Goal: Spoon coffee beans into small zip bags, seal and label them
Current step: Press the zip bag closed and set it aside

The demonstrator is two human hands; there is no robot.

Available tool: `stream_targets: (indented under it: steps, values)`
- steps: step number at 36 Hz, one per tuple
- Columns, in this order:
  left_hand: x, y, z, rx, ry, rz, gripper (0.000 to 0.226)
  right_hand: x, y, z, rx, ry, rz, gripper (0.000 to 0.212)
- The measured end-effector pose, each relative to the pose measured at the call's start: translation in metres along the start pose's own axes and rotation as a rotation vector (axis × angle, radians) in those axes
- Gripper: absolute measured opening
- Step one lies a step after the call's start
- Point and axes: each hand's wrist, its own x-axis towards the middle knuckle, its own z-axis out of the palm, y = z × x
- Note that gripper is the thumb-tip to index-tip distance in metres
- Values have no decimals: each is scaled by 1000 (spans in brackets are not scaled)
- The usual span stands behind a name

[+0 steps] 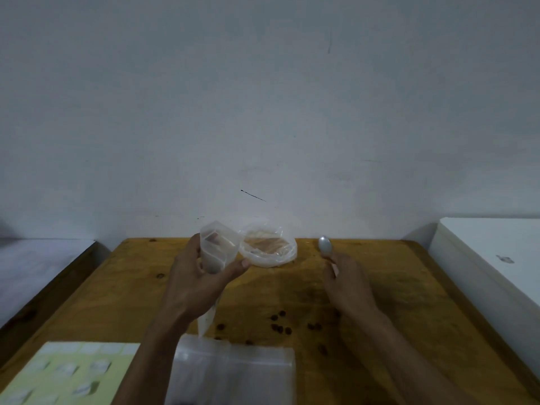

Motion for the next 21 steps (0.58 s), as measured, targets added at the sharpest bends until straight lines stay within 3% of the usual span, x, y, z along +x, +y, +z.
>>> stream_targets:
  steps: [3,7,13,15,18,21]
  values:
    - [-4,7,0,-28,-61,15,85,-7,-44,-10,163,6,-129,30]
    - [-13,20,-1,-95,-140,49,65,-13,-94,-22,353,-147,-261,42]
    - [-28,30,-7,-307,-319,-4,65,-23,-117,-28,592,-460,-180,62]
    - [-33,34,-7,-309,-337,-30,63,-26,-113,-26,644,-435,-154,59]
    - [-40,45,-4,-264,-299,11,34,-28,-109,-25,774,-352,-93,49]
    - [-45,48,-3,-193,-235,43,34,-31,-102,-25,878,-358,-71,29]
